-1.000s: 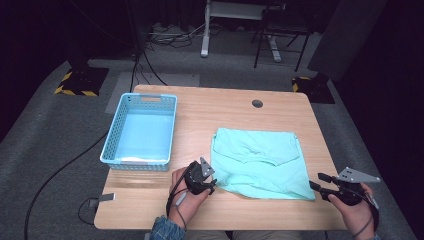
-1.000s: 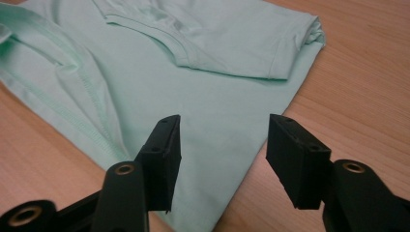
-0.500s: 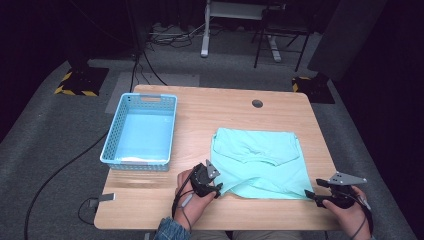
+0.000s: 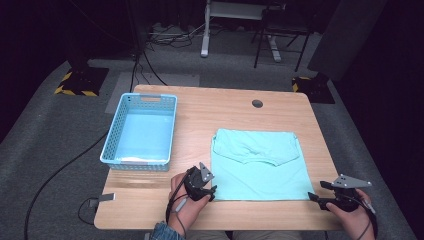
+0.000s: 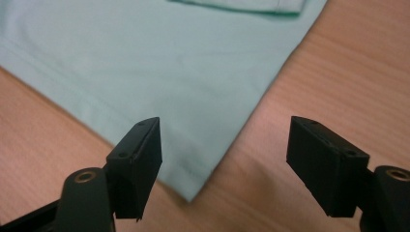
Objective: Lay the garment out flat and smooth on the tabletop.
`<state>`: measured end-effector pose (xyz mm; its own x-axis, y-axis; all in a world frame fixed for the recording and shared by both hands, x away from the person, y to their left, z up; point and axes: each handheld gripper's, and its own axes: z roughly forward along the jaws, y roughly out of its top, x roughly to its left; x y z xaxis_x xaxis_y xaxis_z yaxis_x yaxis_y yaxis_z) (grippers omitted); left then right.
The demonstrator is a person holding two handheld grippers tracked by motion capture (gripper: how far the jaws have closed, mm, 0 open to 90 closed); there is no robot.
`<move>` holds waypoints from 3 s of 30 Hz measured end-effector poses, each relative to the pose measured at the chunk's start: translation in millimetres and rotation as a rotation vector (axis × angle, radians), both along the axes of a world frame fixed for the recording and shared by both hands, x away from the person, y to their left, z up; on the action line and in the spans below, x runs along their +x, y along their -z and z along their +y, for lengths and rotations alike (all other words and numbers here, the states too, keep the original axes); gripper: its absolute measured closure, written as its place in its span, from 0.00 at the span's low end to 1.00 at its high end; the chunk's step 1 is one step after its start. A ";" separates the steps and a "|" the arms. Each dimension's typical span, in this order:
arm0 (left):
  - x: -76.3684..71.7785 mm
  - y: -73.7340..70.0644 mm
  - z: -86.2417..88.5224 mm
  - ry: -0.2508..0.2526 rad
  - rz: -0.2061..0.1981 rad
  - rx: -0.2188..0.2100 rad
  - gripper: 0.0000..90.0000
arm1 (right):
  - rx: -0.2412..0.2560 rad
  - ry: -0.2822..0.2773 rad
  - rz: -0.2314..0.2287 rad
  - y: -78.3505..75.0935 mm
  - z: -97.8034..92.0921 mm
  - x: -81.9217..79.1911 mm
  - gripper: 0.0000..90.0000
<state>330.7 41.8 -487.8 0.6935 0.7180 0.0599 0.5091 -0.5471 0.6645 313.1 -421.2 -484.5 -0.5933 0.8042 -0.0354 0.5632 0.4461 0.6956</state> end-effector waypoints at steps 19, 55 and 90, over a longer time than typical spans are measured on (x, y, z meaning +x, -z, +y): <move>41.3 13.1 -33.4 0.043 -0.003 -0.054 0.36 | 0.044 -0.115 -0.006 17.6 30.1 60.1 0.29; 88.9 7.1 -58.6 0.037 0.036 -0.072 0.72 | 0.040 -0.089 0.022 9.5 44.1 102.0 0.80; 61.9 -33.6 -60.7 0.085 -0.088 -0.160 0.97 | 0.015 -0.119 -0.028 0.9 45.0 86.1 0.98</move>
<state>392.6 -18.9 -454.2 0.7490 0.6625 0.0126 0.4022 -0.4696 0.7859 399.2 -376.2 -485.4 -0.6838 0.7285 -0.0422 0.4868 0.4984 0.7174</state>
